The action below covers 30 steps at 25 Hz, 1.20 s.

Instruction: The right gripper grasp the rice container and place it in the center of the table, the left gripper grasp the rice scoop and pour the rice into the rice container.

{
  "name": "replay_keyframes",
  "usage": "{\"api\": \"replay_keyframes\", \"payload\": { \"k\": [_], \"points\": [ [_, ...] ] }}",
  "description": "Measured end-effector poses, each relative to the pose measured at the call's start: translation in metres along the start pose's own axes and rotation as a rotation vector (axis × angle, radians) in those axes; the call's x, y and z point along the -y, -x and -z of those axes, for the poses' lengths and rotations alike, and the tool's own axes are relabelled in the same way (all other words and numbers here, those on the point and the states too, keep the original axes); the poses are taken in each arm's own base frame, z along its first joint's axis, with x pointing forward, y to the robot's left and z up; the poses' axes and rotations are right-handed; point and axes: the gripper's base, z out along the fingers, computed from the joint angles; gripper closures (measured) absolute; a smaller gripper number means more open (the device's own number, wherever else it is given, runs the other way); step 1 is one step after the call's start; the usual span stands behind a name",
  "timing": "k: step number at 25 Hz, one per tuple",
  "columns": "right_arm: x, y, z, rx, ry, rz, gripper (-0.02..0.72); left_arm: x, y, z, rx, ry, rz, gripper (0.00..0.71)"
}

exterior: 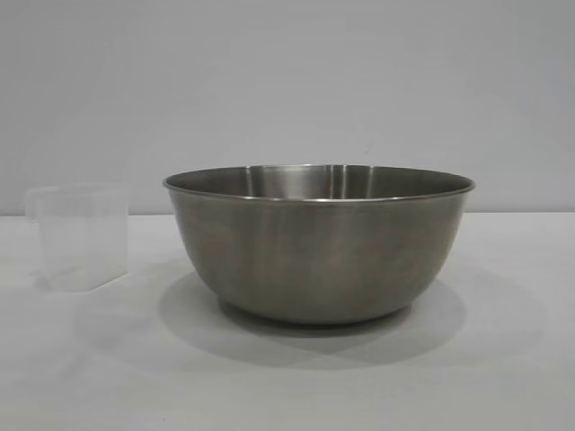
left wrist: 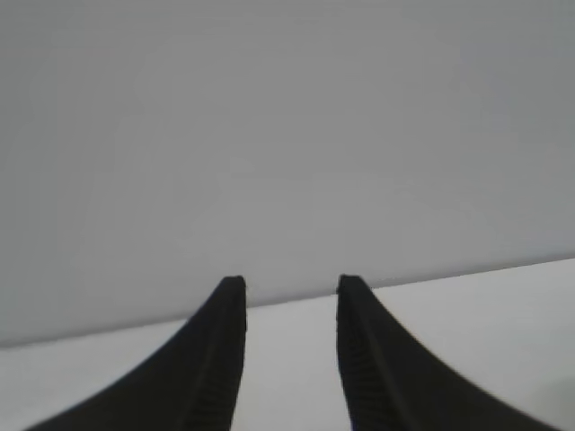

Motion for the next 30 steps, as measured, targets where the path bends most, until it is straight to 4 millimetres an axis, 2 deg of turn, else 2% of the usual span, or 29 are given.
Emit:
{"api": "replay_keyframes", "payload": {
  "k": [2,5,9,12,18,24,27,30],
  "points": [
    [0.0,0.0,0.0,0.0,0.0,0.0,0.348,0.002,0.019,0.017,0.033,0.032,-0.024,0.483],
    [0.0,0.0,0.0,0.0,0.0,0.0,0.348,0.0,0.036,0.043,0.022,0.13,-0.011,0.483],
    [0.0,0.0,0.0,0.0,0.0,0.0,0.348,0.003,0.048,0.074,0.008,0.21,-0.021,0.483],
    [0.0,0.0,0.0,0.0,0.0,0.0,0.348,0.005,0.052,0.094,0.01,0.259,0.012,0.483],
    [-0.001,0.0,0.0,0.002,0.009,-0.004,0.348,0.005,0.049,0.128,-0.036,0.379,0.133,0.483],
    [-0.003,0.001,0.0,0.009,0.034,-0.016,0.348,0.015,0.055,0.153,0.055,0.303,0.145,0.483],
    [-0.003,0.001,0.0,0.01,0.037,-0.017,0.348,0.015,0.052,0.169,0.012,0.318,0.156,0.483],
    [-0.004,0.001,0.0,0.011,0.039,-0.018,0.348,0.02,0.05,0.181,-0.081,0.269,0.077,0.483]
  ]
}}
